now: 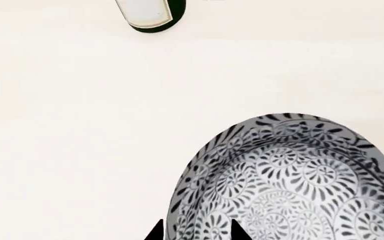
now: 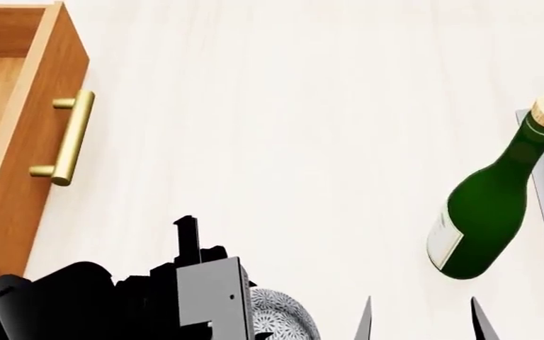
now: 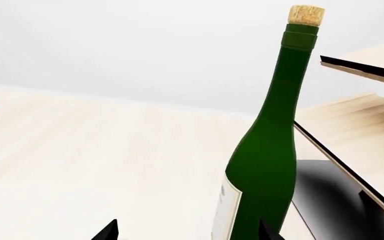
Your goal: Put the bowl on top of the cabinet.
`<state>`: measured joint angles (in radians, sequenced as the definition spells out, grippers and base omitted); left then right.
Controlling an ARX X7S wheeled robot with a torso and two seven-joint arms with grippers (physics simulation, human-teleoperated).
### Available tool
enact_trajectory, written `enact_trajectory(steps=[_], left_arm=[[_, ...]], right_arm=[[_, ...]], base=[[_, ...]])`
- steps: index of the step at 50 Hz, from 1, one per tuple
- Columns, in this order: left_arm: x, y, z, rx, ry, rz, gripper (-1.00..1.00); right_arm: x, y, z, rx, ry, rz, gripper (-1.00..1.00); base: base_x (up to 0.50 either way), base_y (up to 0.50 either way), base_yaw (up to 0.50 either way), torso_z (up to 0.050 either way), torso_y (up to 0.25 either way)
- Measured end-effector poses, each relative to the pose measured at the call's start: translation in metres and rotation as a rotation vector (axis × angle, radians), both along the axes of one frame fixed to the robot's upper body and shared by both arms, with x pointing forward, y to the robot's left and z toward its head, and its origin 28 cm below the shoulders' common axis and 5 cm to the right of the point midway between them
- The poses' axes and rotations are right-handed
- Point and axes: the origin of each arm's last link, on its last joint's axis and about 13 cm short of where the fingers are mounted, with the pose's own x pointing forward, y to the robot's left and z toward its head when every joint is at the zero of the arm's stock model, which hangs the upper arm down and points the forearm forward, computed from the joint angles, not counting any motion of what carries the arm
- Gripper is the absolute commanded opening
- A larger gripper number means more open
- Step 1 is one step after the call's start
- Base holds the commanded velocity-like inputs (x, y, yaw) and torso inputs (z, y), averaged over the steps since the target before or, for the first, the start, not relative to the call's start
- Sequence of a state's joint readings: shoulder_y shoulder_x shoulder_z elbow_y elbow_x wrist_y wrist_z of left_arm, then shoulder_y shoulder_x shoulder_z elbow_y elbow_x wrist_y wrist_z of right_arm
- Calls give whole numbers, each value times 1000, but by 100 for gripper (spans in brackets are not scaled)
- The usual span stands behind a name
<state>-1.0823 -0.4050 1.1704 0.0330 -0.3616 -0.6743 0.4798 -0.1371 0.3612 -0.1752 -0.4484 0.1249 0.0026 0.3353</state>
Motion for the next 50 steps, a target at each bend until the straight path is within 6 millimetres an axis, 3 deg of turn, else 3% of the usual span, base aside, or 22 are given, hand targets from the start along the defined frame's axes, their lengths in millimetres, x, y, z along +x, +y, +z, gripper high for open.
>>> enact_trajectory(steps=[9, 23, 33, 50], left_arm=[[-4, -1, 4, 14, -35, -15, -100], [-14, 9, 27, 39, -101, -3, -100], [-20, 19, 54, 33, -170, 30, -100], [-22, 36, 121, -51, -276, 148, -100]], right_arm=[[0, 1, 1, -1, -3, 9, 100], [-2, 3, 7, 0, -11, 28, 100], [-3, 5, 12, 1, -14, 45, 100], [-4, 5, 20, 1, -24, 55, 100]], base=[[1, -1, -1, 0, -2], [0, 0, 0, 0, -1], [0, 0, 0, 0, 0], [0, 0, 0, 0, 0]])
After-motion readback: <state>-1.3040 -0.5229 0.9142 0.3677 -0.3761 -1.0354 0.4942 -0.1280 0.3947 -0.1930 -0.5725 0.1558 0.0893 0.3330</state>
